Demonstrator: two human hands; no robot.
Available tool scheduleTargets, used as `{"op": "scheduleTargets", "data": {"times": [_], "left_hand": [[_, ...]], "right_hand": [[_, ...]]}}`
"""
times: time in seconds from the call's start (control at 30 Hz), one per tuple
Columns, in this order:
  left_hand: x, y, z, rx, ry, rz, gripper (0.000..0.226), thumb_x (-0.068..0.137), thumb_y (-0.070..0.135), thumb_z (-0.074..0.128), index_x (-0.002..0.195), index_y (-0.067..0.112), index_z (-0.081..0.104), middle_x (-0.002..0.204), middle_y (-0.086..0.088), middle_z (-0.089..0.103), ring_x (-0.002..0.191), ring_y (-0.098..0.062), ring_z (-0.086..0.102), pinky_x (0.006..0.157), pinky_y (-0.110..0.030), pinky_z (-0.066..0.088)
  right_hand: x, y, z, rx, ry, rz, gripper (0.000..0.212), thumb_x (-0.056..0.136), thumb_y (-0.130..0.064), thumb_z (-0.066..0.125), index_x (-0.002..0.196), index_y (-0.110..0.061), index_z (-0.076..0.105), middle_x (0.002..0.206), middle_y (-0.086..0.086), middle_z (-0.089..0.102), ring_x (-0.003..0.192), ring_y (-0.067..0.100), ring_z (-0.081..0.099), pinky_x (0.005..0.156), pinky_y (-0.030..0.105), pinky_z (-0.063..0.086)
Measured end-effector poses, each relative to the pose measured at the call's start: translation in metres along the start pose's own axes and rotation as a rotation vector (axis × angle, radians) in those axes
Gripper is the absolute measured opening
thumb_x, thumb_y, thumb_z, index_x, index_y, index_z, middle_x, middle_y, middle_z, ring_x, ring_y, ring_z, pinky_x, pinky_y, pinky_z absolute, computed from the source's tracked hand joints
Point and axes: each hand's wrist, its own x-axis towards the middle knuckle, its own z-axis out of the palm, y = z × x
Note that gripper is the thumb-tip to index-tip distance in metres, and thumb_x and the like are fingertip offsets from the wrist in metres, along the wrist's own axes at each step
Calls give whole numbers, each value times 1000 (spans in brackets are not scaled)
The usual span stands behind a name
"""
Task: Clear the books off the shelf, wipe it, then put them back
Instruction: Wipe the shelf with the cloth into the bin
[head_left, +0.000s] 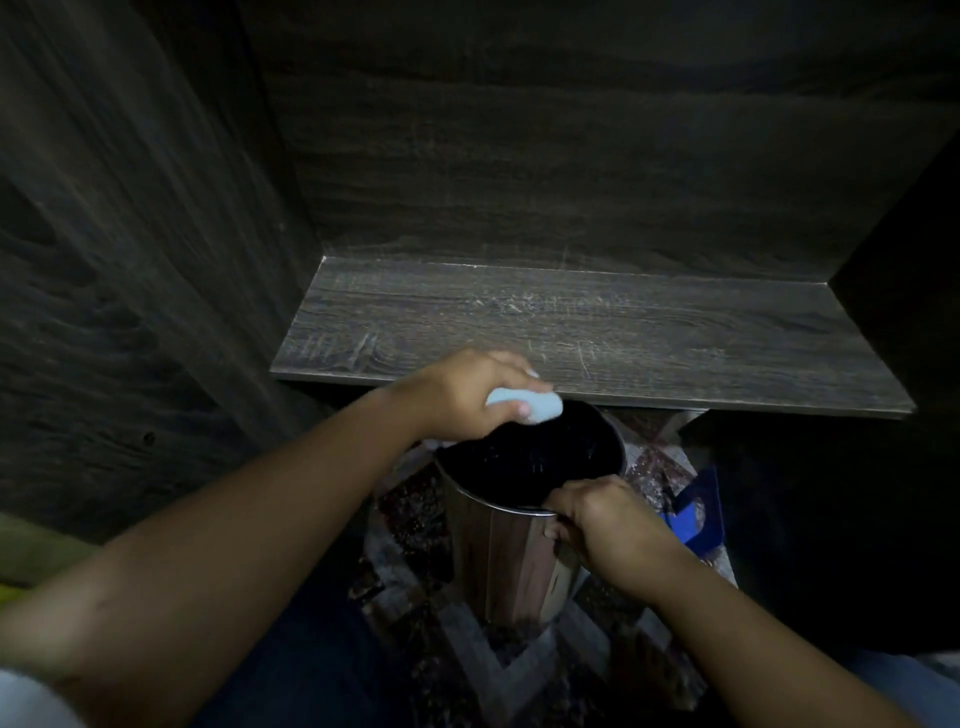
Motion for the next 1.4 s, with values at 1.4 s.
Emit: {"op": "scheduleTargets", "data": {"times": [1.4], "left_hand": [[98,-88,-15,491,527,-173,42,99,24,46,136,4,51,138,-20,50,127,-39,44,109,-50,31]], "right_hand": [[11,24,-1,-27,-29,157,20,54,-15,77,64,-28,65,63,-14,58,59,7,56,63,16,28]]}}
